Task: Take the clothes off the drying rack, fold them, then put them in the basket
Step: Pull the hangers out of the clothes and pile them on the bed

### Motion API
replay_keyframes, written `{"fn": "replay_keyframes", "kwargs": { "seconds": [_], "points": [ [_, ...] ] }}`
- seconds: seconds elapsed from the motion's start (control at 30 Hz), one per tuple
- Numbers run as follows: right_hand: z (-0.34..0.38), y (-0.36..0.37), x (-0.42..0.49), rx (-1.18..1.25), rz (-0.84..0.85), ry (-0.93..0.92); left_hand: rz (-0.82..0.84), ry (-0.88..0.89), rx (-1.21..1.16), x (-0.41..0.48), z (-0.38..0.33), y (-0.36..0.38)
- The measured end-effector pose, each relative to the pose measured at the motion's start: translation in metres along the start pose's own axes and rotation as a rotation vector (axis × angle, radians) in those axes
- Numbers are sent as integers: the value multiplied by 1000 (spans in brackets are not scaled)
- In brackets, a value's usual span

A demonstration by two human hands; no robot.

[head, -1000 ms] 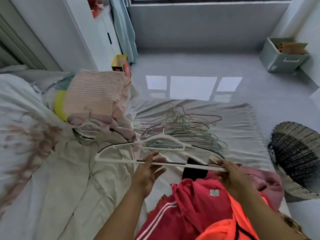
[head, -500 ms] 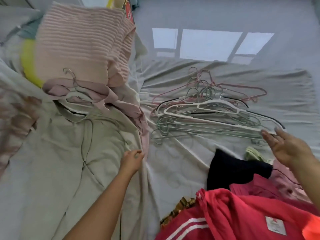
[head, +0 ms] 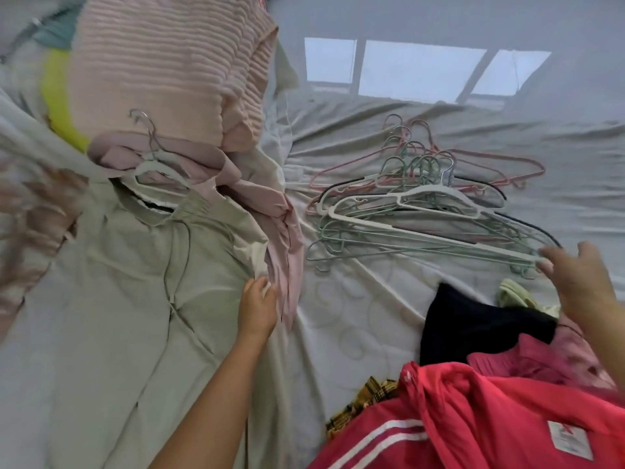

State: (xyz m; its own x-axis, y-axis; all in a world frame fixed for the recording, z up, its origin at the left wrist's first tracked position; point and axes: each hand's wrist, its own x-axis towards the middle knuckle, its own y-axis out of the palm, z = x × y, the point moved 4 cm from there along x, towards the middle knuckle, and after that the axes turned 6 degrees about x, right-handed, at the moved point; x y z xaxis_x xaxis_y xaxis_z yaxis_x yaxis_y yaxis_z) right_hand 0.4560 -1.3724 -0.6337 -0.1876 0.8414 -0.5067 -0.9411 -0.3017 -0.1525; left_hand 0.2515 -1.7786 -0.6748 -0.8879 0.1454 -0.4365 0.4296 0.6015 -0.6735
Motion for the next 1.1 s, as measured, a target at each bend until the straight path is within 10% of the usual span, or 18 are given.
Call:
{"fn": "replay_keyframes", "kwargs": {
  "seconds": [0.37,0.63,0.9,1.1],
  "points": [
    [-63,113,-224,-395,687,412,268,286,-106,-158,-53,-65],
    [-61,89,-281,-381,517,388,828,220,-281,-253,3,-24],
    [-5,0,-303,-327,739,224,375,46,-461,-236,-37,-70],
    [32,-135,-293,-371,902,262,207,135,-135,-237,-54,-51]
  ]
}}
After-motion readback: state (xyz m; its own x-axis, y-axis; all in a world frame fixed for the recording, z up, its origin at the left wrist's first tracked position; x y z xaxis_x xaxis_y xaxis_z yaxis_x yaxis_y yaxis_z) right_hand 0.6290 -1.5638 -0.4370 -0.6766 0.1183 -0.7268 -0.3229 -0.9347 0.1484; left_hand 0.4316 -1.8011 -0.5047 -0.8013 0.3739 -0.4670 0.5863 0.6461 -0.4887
